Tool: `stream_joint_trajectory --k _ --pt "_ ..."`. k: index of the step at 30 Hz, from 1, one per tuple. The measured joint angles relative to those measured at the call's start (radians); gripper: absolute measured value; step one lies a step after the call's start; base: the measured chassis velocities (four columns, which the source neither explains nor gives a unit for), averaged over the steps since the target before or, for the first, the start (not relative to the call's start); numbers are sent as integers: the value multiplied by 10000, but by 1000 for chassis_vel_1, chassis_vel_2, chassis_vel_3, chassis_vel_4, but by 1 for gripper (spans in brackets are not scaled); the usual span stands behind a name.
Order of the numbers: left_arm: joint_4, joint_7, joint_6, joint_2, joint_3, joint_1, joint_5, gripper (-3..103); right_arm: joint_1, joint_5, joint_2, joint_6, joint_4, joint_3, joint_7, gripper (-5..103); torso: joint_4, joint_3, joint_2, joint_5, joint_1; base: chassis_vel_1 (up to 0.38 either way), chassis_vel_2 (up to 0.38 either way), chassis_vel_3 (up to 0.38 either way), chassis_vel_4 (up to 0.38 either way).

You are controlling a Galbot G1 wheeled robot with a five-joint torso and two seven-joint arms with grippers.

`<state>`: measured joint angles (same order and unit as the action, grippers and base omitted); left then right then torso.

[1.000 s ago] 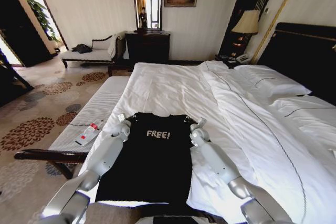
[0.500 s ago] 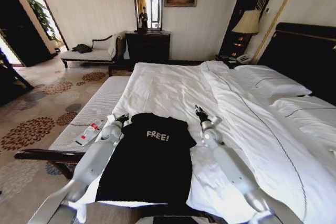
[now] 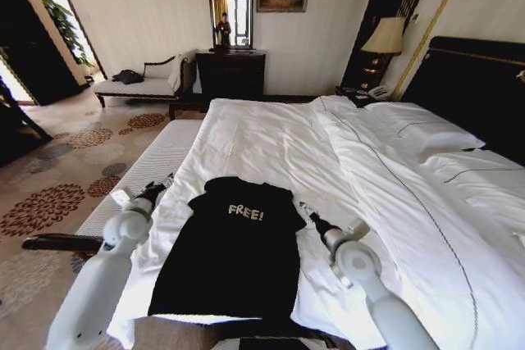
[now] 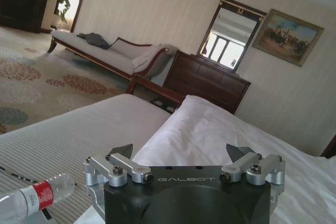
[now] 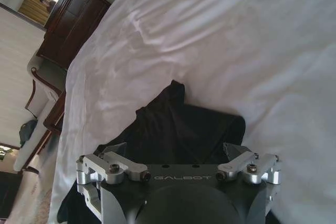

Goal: Fold the clothes on the bed.

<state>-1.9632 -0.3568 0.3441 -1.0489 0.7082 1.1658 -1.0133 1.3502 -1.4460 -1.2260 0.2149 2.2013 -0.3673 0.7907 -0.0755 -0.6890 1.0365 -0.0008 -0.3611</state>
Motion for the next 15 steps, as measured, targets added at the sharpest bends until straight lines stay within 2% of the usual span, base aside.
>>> stream_joint_trajectory --k 2,3,5,9,11,13,14,15 --pt "-348 222 -302 -172 310 499 425 100 -50 -210 -491 -23 -156 26 36 100 6 -2 0 -3 -2 0 0 0 0" --pt "-348 222 -302 -172 310 499 425 100 -50 -210 -491 -23 -156 26 36 100 6 -2 0 -3 -2 0 0 0 0" --pt "-721 521 -721 -387 387 747 633 100 -223 -357 -866 -44 -494 80 56 100 3 -3 -1 -2 -3 0 0 0 0" --pt "-1560 744 -913 -512 330 827 312 100 -301 26 -1022 -6 -738 311 -99 100 -4 -4 -3 4 -6 0 0 0 0" --pt "-2051 779 -918 -495 238 828 101 100 -215 1086 -881 7 -741 540 -575 100 -4 -4 -3 5 -6 0 0 0 0" --pt "-2713 728 -899 -443 90 788 -92 100 -80 3957 -326 -126 -874 756 -1903 100 -3 -4 -3 3 -5 0 0 0 0" --pt "-2713 728 -899 -443 90 788 -92 100 -80 3957 -326 -126 -874 756 -1903 100 -3 -4 -3 3 -5 0 0 0 0" --pt "-2935 663 -871 -438 23 754 -169 100 -70 4885 36 -170 -924 787 -2364 100 -5 -3 -2 10 -4 0 0 0 0"
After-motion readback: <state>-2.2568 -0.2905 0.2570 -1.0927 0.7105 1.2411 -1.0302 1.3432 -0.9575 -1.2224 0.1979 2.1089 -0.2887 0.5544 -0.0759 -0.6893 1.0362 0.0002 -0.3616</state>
